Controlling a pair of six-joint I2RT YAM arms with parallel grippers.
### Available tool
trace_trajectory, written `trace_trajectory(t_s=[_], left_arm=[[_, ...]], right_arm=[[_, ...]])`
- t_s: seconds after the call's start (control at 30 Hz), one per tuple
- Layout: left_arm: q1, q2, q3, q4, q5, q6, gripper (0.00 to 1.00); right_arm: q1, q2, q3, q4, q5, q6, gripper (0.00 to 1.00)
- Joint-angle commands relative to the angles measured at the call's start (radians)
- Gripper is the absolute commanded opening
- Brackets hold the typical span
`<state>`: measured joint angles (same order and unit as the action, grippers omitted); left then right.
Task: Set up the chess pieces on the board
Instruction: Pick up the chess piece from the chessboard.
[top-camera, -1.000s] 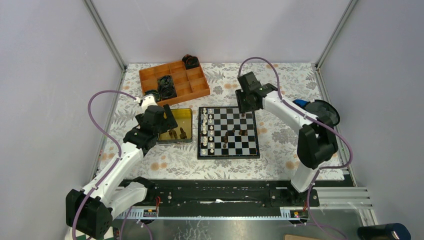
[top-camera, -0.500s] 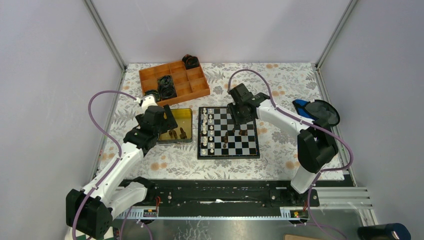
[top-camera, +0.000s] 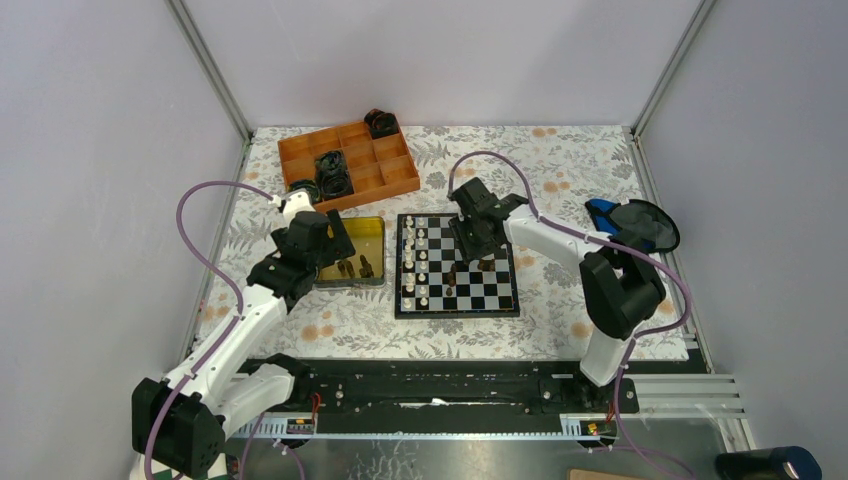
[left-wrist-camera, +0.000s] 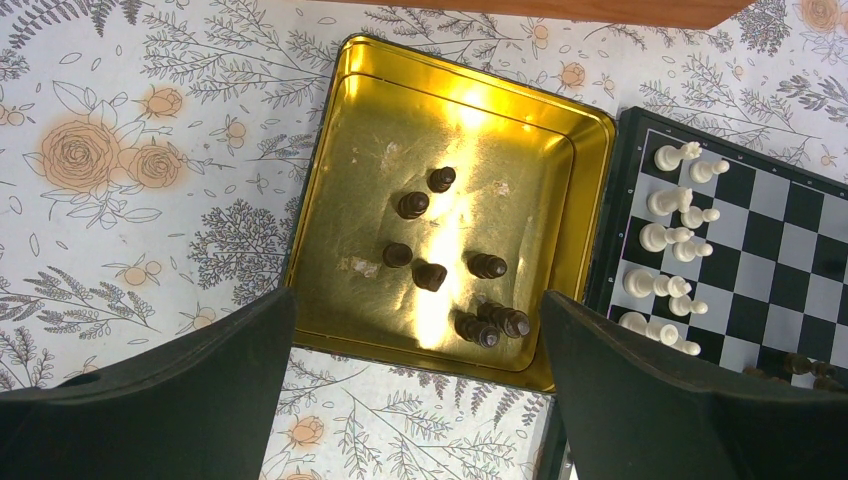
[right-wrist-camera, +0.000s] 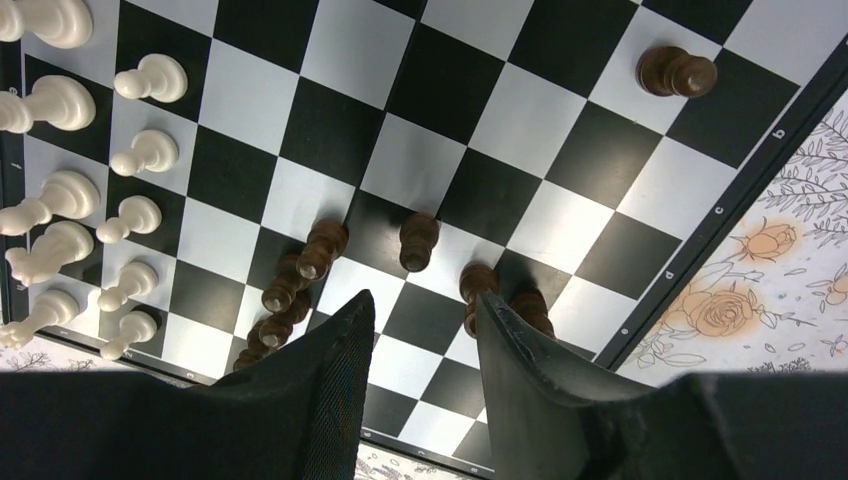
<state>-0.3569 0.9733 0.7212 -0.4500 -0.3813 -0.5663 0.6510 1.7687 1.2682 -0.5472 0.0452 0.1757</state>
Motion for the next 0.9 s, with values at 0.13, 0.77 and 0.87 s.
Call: trace_trajectory(t_s=[0.13,0.77,0.87], left_arm=[[0.009,0.011,-0.010,0.029,-0.003,0.000,0.99],[0.009,0.021,-0.009,0.035,-0.004,0.010,0.99],[0.009,0.020,-0.008,0.035,-0.004,0.009,0.99]], right_arm=[[0.011,0.043,0.018,0.045,-0.032,-0.019,0.48],[0.011,0.100,0.056,0.056,-0.013,-0.016,0.28],[0.011,0.096,0.060,0.056,0.000,-0.018,0.21]])
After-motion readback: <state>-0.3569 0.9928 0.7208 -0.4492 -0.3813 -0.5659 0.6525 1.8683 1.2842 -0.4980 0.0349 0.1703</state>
